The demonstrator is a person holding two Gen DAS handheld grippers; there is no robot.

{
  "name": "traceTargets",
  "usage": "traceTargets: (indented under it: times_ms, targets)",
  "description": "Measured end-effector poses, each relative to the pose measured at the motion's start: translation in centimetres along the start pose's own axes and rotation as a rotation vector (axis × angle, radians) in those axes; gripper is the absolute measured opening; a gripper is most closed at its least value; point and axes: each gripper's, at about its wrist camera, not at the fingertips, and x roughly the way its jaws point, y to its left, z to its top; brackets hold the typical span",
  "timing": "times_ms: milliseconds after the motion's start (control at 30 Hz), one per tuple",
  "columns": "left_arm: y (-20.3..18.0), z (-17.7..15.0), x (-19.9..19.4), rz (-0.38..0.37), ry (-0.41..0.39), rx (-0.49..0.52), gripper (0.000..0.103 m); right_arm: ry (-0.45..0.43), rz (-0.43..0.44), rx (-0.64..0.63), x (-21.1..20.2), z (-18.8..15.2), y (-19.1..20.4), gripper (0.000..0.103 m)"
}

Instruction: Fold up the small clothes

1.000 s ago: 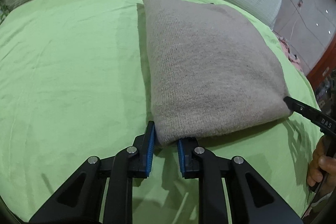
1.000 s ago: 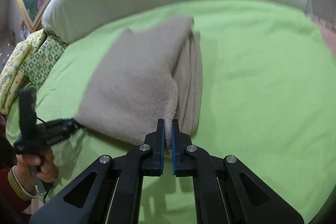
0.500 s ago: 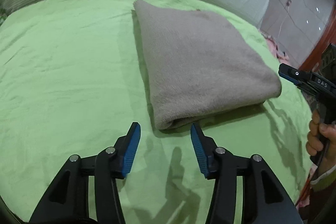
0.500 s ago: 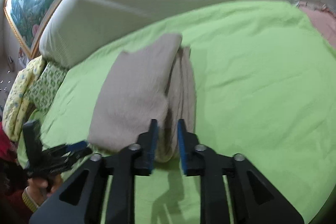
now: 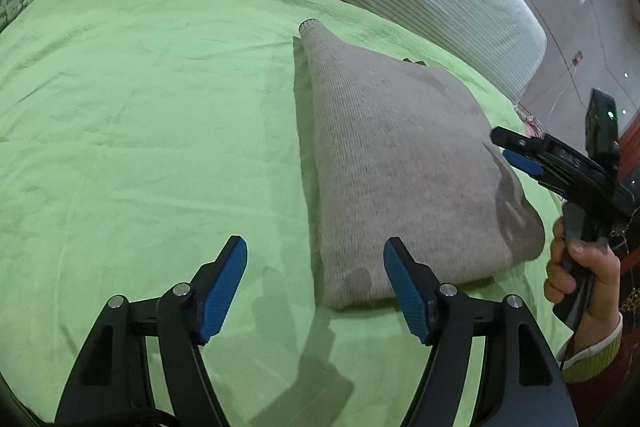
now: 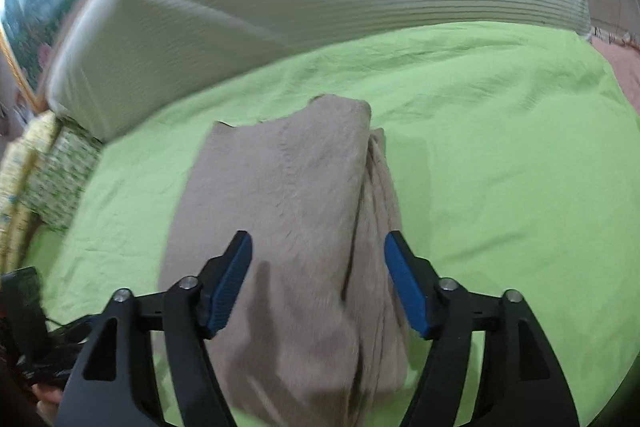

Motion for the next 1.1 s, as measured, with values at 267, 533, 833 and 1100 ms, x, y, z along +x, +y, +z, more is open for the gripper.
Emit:
traceTargets:
  times_ms: [267, 533, 833, 1100]
  targets:
    - [-0.7, 2.3, 1.8, -0.044, 0.008, -0.018, 0.073, 0.063, -0.098, -0.046, 4.5, 3.1, -1.6, 0.073]
    - [-0.9, 4.6, 3.4, -0.067, 0.022, -0.041, 0.079, 0.005, -0.079, 0.075, 2.9, 2.9, -4.3, 0.073]
    - [-1.1, 6.8, 6.4, -0.113, 0.055, -0.084, 0.082, 0.028, 0.142, 0.149, 1.9, 1.1, -4.1, 0.076]
    - [-0.8, 8.7, 9.4, -0.174, 0.075, -0.160, 0.083, 0.065, 0.189, 0.179, 4.4, 0.5, -4.9, 0.076]
